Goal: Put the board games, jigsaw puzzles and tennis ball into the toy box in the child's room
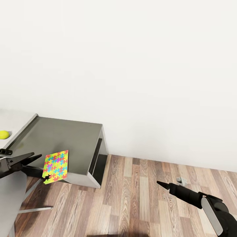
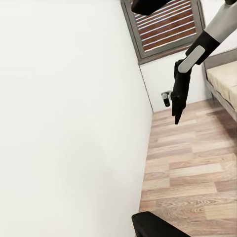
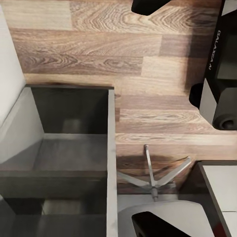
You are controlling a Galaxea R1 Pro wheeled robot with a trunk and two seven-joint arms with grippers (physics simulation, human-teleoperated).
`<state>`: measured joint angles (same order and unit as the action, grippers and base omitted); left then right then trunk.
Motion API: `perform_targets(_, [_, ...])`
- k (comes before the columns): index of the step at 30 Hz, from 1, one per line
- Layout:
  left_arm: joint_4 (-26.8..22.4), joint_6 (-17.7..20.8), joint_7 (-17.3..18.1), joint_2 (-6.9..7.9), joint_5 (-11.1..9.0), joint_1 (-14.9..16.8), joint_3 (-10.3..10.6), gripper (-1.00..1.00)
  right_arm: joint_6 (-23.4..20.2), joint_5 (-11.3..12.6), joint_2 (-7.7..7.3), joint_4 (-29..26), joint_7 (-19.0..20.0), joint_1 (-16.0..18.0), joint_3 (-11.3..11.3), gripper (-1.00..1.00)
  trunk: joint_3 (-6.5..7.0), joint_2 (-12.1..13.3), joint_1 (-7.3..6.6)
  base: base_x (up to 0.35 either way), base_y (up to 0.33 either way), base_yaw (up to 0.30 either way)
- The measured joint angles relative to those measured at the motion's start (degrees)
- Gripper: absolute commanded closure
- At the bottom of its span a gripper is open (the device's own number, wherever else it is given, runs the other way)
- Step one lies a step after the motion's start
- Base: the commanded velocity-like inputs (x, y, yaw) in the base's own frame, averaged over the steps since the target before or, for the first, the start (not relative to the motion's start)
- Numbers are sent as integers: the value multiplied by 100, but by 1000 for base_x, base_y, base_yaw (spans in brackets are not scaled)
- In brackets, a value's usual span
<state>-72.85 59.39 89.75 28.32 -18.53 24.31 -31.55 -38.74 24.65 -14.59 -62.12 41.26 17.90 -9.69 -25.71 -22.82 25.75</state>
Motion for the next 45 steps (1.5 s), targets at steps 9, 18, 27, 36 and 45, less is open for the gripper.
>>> perform_targets(9, [-2,0,-1,-3,1,2,0,-100,5,6,1,2,8,1,0,-100,17,0,0,0,109,-20])
perform_targets(18, [-1,0,0,-3,0,2,0,-100,9,6,4,0,15,0,-6,-100,92,0,0,0,180,-64])
perform_targets(27, [0,-50,0,-3,-3,0,0,-100,159,6,1,0,10,0,-2,-100,174,0,0,0,11,-7])
perform_targets(36, [0,-58,0,-3,-6,0,0,-100,237,5,0,2,8,0,-1,-100,258,0,0,-2,0,0])
perform_targets(45, [-15,-64,0,-15,-9,0,0,-100,244,5,1,8,7,0,2,-100,342,0,0,-59,0,0])
